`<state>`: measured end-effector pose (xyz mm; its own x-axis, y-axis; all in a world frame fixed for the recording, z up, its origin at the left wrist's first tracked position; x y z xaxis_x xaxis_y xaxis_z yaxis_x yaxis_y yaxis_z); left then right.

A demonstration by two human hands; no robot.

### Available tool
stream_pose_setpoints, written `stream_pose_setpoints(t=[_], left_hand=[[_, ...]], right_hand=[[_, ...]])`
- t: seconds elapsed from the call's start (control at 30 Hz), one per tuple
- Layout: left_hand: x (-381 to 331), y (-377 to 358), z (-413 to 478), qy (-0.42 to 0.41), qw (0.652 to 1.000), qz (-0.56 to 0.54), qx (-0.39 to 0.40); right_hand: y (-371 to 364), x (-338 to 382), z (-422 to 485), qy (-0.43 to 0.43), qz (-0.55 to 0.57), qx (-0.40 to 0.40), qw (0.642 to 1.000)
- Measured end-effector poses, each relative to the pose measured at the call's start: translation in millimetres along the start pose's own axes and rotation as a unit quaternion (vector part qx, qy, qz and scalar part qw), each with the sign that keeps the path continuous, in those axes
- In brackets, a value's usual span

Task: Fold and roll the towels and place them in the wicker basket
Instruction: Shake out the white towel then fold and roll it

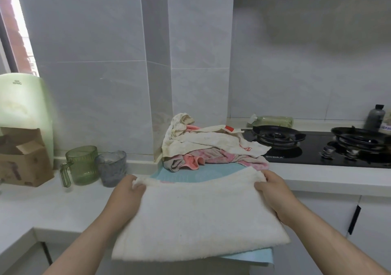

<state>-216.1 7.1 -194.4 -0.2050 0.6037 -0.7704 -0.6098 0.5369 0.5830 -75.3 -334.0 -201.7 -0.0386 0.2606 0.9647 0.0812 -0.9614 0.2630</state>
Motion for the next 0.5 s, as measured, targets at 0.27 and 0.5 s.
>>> stream_pose_setpoints(t=[0.27, 0.5], left_hand=[[-17.7, -27.2, 58.0, 0.099, 0.990, -0.069, 0.076], [-3.6, -59.4, 79.0, 0.153, 0.980, 0.005, 0.126]], right_hand=[[15.4, 0.6, 12.4, 0.020, 0.019, -0.056, 0.998], [12.9, -40.2, 34.6, -0.111, -0.021, -0.036, 0.993]])
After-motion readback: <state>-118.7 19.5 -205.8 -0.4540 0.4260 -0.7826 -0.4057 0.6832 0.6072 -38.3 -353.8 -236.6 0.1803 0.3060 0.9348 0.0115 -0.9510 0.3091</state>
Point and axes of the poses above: each hand's wrist, its own z-axis towards the middle knuckle, its own y-axis out of the back of the hand, x = y × z, the point moved 5 cm from there along z, towards the middle knuckle, and after that the axes turned 1 degree about -x, right-handed, at the moved point
